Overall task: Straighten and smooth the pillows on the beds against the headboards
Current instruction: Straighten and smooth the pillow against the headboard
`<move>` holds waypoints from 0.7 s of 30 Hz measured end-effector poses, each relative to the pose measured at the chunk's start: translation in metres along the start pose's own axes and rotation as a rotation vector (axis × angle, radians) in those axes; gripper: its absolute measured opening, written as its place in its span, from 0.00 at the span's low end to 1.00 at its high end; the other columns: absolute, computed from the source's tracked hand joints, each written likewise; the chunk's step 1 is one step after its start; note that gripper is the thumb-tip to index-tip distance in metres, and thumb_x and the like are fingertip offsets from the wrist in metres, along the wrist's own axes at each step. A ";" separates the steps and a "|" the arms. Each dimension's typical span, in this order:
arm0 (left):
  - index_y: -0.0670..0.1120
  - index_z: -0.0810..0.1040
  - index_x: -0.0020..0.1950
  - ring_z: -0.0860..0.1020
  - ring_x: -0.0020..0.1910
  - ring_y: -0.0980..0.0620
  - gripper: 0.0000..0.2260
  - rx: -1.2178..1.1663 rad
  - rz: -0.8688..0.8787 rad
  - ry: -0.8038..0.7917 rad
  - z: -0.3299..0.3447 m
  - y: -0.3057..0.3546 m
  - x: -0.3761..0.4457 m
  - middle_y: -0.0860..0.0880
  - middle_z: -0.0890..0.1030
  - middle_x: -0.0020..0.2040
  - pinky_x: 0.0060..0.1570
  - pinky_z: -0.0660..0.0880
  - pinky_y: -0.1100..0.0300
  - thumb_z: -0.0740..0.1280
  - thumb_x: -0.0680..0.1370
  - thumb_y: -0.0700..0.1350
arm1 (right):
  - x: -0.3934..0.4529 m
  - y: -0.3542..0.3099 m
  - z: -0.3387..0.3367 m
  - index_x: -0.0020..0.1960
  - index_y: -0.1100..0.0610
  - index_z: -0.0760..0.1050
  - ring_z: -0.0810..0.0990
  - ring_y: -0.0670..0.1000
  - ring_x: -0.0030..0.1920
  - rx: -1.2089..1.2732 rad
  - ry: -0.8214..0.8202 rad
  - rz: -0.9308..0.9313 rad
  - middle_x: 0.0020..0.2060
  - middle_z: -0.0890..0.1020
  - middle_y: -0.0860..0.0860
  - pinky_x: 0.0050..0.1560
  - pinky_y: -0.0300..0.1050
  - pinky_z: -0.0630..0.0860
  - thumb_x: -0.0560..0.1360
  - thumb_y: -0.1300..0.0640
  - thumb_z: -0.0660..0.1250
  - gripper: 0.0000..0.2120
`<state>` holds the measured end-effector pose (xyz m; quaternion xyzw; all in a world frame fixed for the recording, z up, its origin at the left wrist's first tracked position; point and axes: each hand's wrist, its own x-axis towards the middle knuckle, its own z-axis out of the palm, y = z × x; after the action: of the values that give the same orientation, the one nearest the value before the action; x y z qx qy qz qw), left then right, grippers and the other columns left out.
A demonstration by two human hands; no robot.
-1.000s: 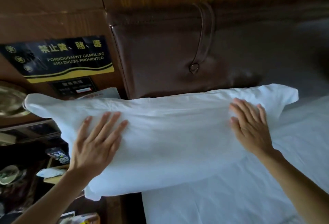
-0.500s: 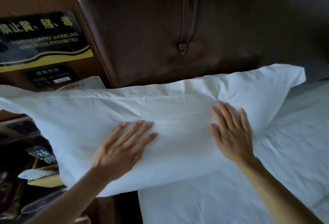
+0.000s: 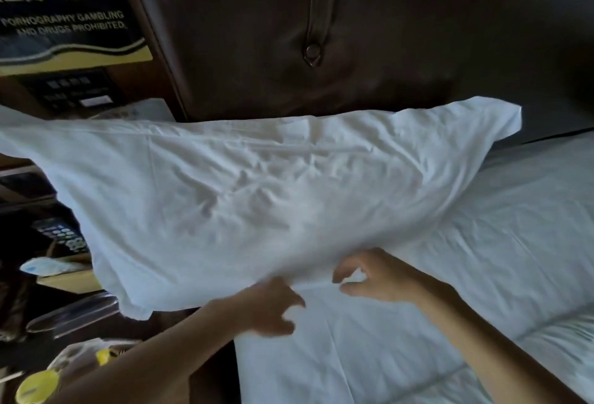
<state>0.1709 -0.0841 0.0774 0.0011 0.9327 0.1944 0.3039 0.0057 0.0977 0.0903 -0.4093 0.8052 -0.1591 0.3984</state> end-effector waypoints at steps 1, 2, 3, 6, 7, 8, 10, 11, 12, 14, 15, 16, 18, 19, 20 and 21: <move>0.49 0.71 0.75 0.69 0.71 0.47 0.20 -0.227 -0.119 -0.108 -0.008 0.000 0.018 0.46 0.74 0.72 0.67 0.64 0.59 0.64 0.82 0.47 | 0.019 0.000 0.001 0.58 0.52 0.82 0.81 0.36 0.49 -0.005 -0.080 0.022 0.50 0.85 0.43 0.55 0.33 0.75 0.74 0.57 0.73 0.13; 0.50 0.71 0.74 0.72 0.68 0.48 0.20 -0.443 -0.197 -0.142 -0.015 -0.005 0.031 0.47 0.75 0.70 0.63 0.68 0.59 0.65 0.82 0.47 | 0.037 0.001 -0.001 0.61 0.52 0.81 0.83 0.41 0.53 -0.002 -0.151 0.070 0.52 0.84 0.45 0.59 0.38 0.77 0.74 0.57 0.74 0.16; 0.54 0.73 0.73 0.74 0.66 0.50 0.19 -0.648 -0.262 -0.146 -0.022 -0.012 0.038 0.51 0.77 0.68 0.60 0.71 0.58 0.65 0.82 0.48 | 0.052 0.002 -0.006 0.64 0.51 0.80 0.83 0.46 0.57 -0.010 -0.215 0.115 0.55 0.84 0.47 0.63 0.42 0.77 0.74 0.57 0.74 0.18; 0.65 0.65 0.75 0.67 0.72 0.58 0.24 -0.753 -0.301 -0.297 -0.037 -0.047 0.031 0.63 0.70 0.71 0.71 0.64 0.56 0.63 0.82 0.48 | 0.075 0.015 -0.036 0.66 0.44 0.78 0.80 0.47 0.62 -0.111 -0.304 0.171 0.57 0.82 0.44 0.68 0.42 0.73 0.74 0.53 0.74 0.21; 0.65 0.61 0.77 0.65 0.74 0.59 0.26 -0.690 -0.292 -0.368 -0.040 -0.060 0.024 0.63 0.67 0.72 0.73 0.63 0.56 0.63 0.82 0.46 | 0.075 0.022 -0.047 0.65 0.43 0.79 0.80 0.46 0.61 -0.147 -0.282 0.194 0.57 0.82 0.43 0.67 0.41 0.73 0.74 0.52 0.74 0.20; 0.65 0.59 0.78 0.63 0.75 0.58 0.28 -0.619 -0.294 -0.425 -0.044 -0.075 0.018 0.62 0.66 0.74 0.73 0.62 0.56 0.63 0.83 0.44 | 0.072 0.033 -0.059 0.64 0.42 0.80 0.80 0.45 0.60 -0.178 -0.240 0.229 0.57 0.82 0.42 0.65 0.40 0.73 0.74 0.52 0.74 0.19; 0.62 0.56 0.78 0.60 0.78 0.54 0.30 -0.554 -0.307 -0.477 -0.049 -0.092 0.008 0.55 0.62 0.79 0.73 0.61 0.57 0.63 0.82 0.40 | 0.061 0.065 -0.074 0.58 0.40 0.82 0.81 0.46 0.60 -0.219 -0.130 0.319 0.54 0.83 0.41 0.64 0.41 0.75 0.72 0.52 0.73 0.15; 0.60 0.55 0.78 0.59 0.79 0.53 0.31 -0.547 -0.311 -0.486 -0.050 -0.094 0.003 0.51 0.61 0.80 0.72 0.61 0.59 0.63 0.82 0.38 | 0.052 0.078 -0.077 0.52 0.38 0.82 0.81 0.46 0.60 -0.235 -0.066 0.361 0.53 0.83 0.40 0.64 0.42 0.76 0.69 0.50 0.73 0.13; 0.58 0.56 0.78 0.60 0.79 0.52 0.30 -0.525 -0.314 -0.475 -0.049 -0.093 -0.001 0.48 0.60 0.81 0.71 0.60 0.62 0.63 0.82 0.36 | 0.045 0.091 -0.078 0.48 0.36 0.81 0.81 0.47 0.60 -0.249 -0.007 0.385 0.53 0.83 0.39 0.65 0.45 0.77 0.66 0.48 0.72 0.11; 0.55 0.57 0.79 0.65 0.77 0.52 0.29 -0.412 -0.339 -0.412 -0.045 -0.082 -0.010 0.46 0.65 0.79 0.67 0.62 0.66 0.63 0.82 0.39 | 0.036 0.100 -0.074 0.53 0.43 0.83 0.82 0.50 0.60 -0.244 0.027 0.364 0.57 0.85 0.45 0.63 0.49 0.78 0.68 0.52 0.71 0.13; 0.55 0.57 0.80 0.68 0.75 0.53 0.28 -0.316 -0.347 -0.373 -0.043 -0.073 -0.015 0.48 0.68 0.78 0.68 0.63 0.66 0.64 0.83 0.43 | 0.034 0.098 -0.069 0.57 0.50 0.82 0.82 0.52 0.59 -0.211 -0.015 0.345 0.57 0.85 0.49 0.62 0.50 0.79 0.71 0.55 0.72 0.15; 0.57 0.58 0.80 0.70 0.73 0.53 0.27 -0.204 -0.335 -0.344 -0.042 -0.062 -0.017 0.51 0.70 0.76 0.69 0.64 0.64 0.64 0.82 0.47 | 0.031 0.087 -0.064 0.60 0.52 0.81 0.83 0.53 0.58 -0.168 -0.100 0.327 0.57 0.85 0.52 0.62 0.50 0.79 0.72 0.56 0.73 0.16; 0.57 0.60 0.79 0.71 0.72 0.53 0.26 -0.116 -0.319 -0.343 -0.045 -0.036 -0.016 0.53 0.72 0.75 0.72 0.65 0.60 0.64 0.82 0.52 | 0.031 0.049 -0.054 0.58 0.45 0.79 0.84 0.51 0.56 -0.111 -0.365 0.262 0.55 0.85 0.50 0.60 0.49 0.78 0.71 0.50 0.74 0.16; 0.57 0.62 0.79 0.71 0.72 0.53 0.26 -0.118 -0.297 -0.355 -0.049 -0.024 -0.011 0.54 0.73 0.74 0.73 0.65 0.58 0.64 0.82 0.53 | 0.035 0.028 -0.049 0.58 0.43 0.78 0.84 0.49 0.53 -0.105 -0.472 0.225 0.52 0.86 0.48 0.59 0.49 0.78 0.72 0.47 0.74 0.15; 0.57 0.63 0.78 0.70 0.72 0.52 0.25 -0.116 -0.277 -0.368 -0.052 -0.014 -0.002 0.54 0.73 0.74 0.73 0.64 0.57 0.64 0.82 0.53 | 0.043 0.008 -0.044 0.60 0.44 0.77 0.84 0.48 0.51 -0.097 -0.526 0.195 0.49 0.86 0.47 0.58 0.48 0.77 0.74 0.46 0.72 0.15; 0.57 0.64 0.78 0.70 0.73 0.52 0.24 -0.096 -0.249 -0.376 -0.055 -0.006 0.007 0.54 0.72 0.75 0.73 0.65 0.56 0.64 0.82 0.53 | 0.054 -0.008 -0.040 0.64 0.47 0.75 0.84 0.48 0.51 -0.094 -0.542 0.173 0.49 0.85 0.47 0.59 0.48 0.75 0.76 0.47 0.70 0.17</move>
<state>0.1343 -0.1091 0.1119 -0.0921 0.8423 0.1958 0.4937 -0.0398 0.0473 0.0929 -0.3847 0.7076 0.0282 0.5920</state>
